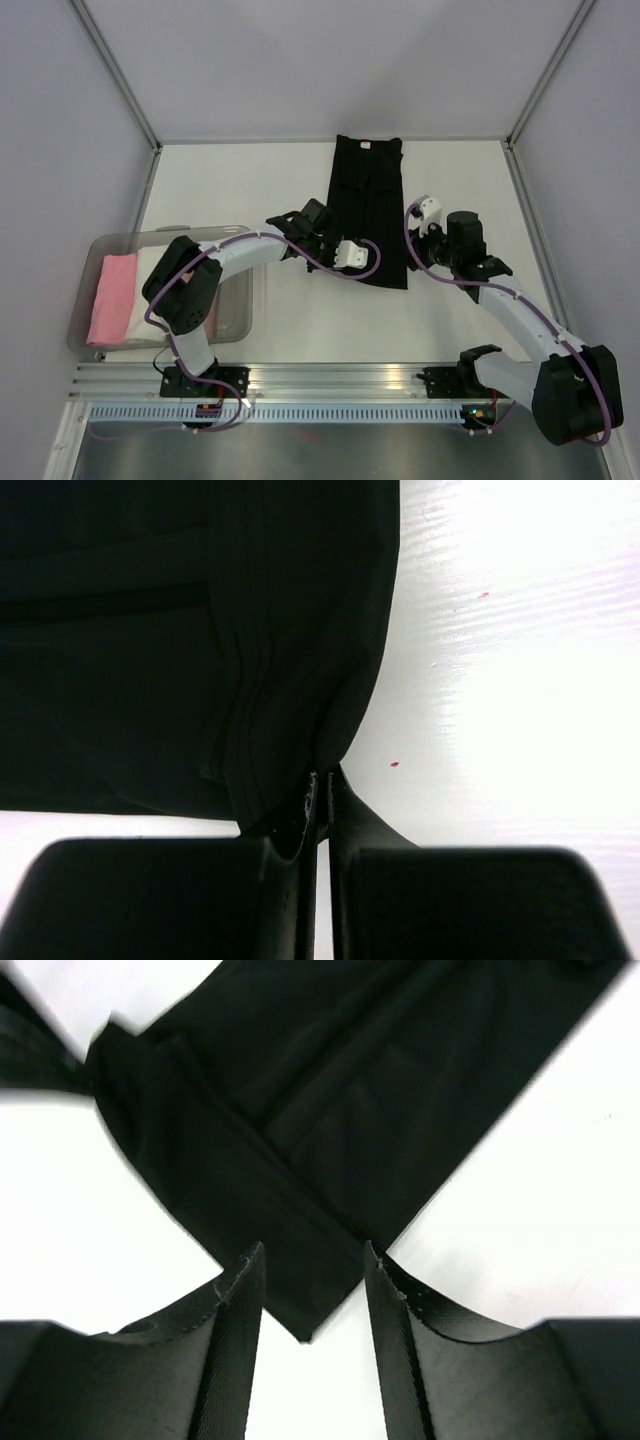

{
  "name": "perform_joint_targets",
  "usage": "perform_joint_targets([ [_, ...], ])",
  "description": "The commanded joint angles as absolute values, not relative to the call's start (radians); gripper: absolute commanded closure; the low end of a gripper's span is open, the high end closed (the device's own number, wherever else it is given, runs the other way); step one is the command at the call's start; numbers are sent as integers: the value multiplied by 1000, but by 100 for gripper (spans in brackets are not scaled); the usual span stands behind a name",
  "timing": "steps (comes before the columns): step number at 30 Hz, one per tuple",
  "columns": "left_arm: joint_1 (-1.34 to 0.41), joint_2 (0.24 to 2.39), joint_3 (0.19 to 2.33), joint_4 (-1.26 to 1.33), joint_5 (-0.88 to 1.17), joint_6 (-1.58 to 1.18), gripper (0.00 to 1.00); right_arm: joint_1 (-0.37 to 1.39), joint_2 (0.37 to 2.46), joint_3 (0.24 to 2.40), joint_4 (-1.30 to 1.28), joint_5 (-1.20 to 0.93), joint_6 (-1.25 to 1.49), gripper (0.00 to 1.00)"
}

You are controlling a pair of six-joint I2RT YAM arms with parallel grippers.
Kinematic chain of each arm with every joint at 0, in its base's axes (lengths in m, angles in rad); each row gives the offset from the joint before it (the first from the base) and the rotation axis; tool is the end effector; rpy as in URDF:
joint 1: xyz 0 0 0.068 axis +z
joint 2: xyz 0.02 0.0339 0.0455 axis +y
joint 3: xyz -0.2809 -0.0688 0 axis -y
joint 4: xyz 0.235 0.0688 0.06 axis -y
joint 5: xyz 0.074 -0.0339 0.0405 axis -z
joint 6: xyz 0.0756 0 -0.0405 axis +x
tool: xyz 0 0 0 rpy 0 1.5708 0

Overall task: Roll the t-shirts
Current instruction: Roll the tshirt

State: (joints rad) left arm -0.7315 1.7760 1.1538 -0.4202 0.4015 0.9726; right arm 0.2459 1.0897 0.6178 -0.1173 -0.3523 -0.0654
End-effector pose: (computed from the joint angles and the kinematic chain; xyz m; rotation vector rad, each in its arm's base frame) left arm 0.2597 -0.2729 0.1763 2.0036 1.5671 -0.4305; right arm 0.2333 0.0855 0.2286 -0.5350 2.0910 0.4844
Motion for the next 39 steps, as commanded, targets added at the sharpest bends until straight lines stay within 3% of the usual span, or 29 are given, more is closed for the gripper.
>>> perform_joint_targets([
  [1, -700, 1786, 1207, -514, 526, 902, 98, 253, 1031, 583, -216, -532, -499, 49],
  [7, -677, 1795, 1218, -528, 555, 884, 98, 343, 919, 419, -209, -473, -753, 41],
  [10, -675, 1804, 1233, -532, 563, 871, 98, 434, 959, 388, -163, -321, -804, 41],
  [24, -646, 1813, 1255, -560, 587, 847, 98, 525, 1218, 400, 66, -187, -811, 43],
  [27, -640, 1813, 1259, -572, 603, 845, 98, 525, 1243, 426, 49, -172, -793, 65],
  [28, -637, 1813, 1261, -577, 607, 845, 98, 526, 1243, 434, 40, -167, -782, 82],
  [31, -621, 1807, 1269, -618, 637, 854, 98, 525, 1221, 489, -90, -198, -782, 98],
  [39, -598, 1778, 1289, -885, 779, 936, 98, 523, 1195, 643, -529, -495, -851, 100],
])
